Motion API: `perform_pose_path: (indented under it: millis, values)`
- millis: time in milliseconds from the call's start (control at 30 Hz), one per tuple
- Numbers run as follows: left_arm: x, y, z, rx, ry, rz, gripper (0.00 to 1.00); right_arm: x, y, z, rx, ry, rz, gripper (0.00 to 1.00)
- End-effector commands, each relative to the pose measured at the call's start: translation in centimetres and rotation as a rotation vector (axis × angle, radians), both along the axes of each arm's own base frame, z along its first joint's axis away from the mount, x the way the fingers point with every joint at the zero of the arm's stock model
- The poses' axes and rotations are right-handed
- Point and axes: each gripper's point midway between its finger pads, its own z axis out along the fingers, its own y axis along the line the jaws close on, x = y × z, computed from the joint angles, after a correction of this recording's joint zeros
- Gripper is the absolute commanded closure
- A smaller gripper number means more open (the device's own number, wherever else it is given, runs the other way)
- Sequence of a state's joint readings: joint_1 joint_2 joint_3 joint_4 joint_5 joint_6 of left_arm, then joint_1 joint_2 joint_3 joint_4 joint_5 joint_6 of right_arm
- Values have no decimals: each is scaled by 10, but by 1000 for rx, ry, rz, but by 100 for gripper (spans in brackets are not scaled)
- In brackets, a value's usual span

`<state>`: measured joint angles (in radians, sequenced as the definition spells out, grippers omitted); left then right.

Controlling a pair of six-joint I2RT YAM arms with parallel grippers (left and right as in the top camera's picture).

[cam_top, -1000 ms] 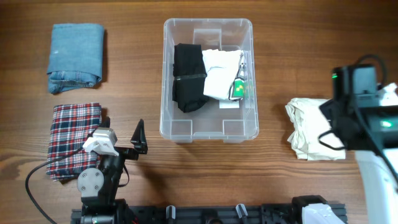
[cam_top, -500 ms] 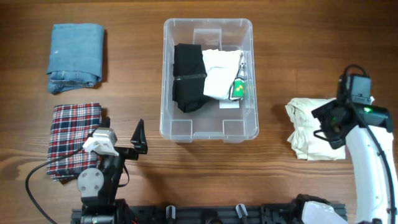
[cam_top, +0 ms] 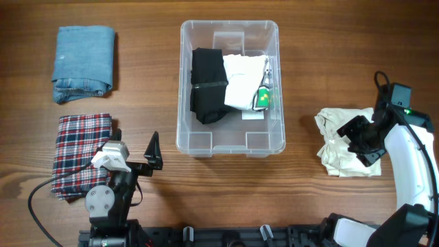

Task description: Pack container

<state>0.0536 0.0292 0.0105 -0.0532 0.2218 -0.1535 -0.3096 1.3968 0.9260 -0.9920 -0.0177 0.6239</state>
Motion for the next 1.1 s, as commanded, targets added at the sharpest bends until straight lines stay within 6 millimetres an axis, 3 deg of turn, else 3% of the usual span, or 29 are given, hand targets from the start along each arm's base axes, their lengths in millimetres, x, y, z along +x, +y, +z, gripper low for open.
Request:
perform_pose_path:
  millis: [0,267,733,933,1067]
  values:
    - [0,3,-3,20,4,15,0,-2,13,-16,69,-7,30,30]
    - [0,3,-3,20,4,15,0,8,15,-46,78,-71,30,26]
    - [0,3,-3,19,4,15,0,76,-3,-80,66,-246,-55,27]
    - [0,3,-3,20,4,15,0,118,-3,-56,126,-404,-106,27]
    - [0,3,-3,19,4,15,0,158,-13,-15,103,-526,-76,28]
